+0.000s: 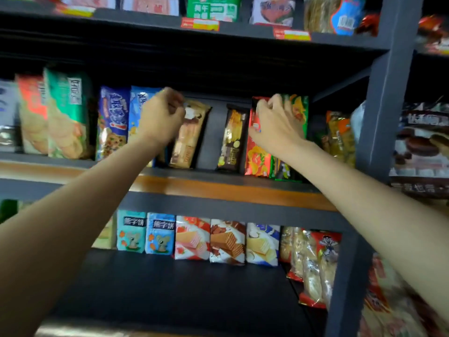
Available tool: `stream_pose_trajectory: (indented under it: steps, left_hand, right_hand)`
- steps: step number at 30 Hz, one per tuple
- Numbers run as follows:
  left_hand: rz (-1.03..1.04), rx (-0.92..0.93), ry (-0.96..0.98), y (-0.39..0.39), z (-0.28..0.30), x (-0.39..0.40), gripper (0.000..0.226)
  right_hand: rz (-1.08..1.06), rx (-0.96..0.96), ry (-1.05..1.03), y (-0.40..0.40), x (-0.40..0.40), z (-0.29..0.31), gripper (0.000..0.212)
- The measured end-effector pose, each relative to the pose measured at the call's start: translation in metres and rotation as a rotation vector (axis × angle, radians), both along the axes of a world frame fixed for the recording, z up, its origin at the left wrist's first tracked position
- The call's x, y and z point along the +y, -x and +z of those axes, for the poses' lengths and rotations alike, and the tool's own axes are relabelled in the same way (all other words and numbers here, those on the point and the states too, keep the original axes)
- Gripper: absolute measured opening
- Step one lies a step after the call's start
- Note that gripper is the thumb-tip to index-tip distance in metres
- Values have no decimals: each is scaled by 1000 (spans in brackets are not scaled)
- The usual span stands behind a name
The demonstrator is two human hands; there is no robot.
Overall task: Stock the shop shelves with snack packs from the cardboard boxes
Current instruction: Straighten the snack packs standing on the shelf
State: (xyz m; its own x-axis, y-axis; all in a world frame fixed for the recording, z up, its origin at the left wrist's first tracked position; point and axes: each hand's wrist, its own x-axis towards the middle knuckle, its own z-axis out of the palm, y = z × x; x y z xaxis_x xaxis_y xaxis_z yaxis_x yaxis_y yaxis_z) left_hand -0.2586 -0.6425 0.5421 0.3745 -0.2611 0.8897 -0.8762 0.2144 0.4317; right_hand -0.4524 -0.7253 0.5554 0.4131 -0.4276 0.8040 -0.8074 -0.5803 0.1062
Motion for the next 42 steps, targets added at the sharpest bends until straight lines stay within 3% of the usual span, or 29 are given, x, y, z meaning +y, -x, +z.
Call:
stream_pose_trajectory:
  steps: [3, 5, 9, 12, 15, 19, 21, 23, 24, 34, 42]
  left_hand:
    - [88, 70, 161, -37, -29, 54, 26]
    - [118, 91, 143, -64, -58, 101, 30]
    - [298, 178, -88, -137, -139, 212, 27]
    - [422, 470, -343, -192, -216, 315, 26]
    - [492, 700, -588, -237, -295, 422, 11]
    - [612, 971, -748, -272, -384, 541, 25]
    - [647, 1128, -791, -280, -417, 578, 12]
    - [673, 1215, -828, -293, -447, 605, 38]
    - [679, 1226, -852, -298, -458, 613, 39]
    - [714, 1154, -1147, -399, -525, 600, 33]
    - [600, 1183, -1252, -453, -560, 585, 36]
  right_hand:
    - [342, 12, 187, -40, 44, -11, 30]
    - [571, 36, 259, -79, 75, -21, 25]
    - [911, 114, 288, -186, 154, -69, 30]
    - [1120, 202, 160, -271, 230, -139, 31]
    - [1214, 516, 13, -338, 312, -225, 42]
    - [1115, 1035, -239, -399, 389, -330, 53]
    - [1084, 1171, -381, -425, 409, -372, 55]
    - [1026, 1269, -484, -453, 420, -409, 57]
    - [996, 1298, -535, -468, 422, -425, 57]
    - [761, 1189, -1024, -624, 416, -547, 56]
    - [505, 996, -1513, -668, 425, -618, 74]
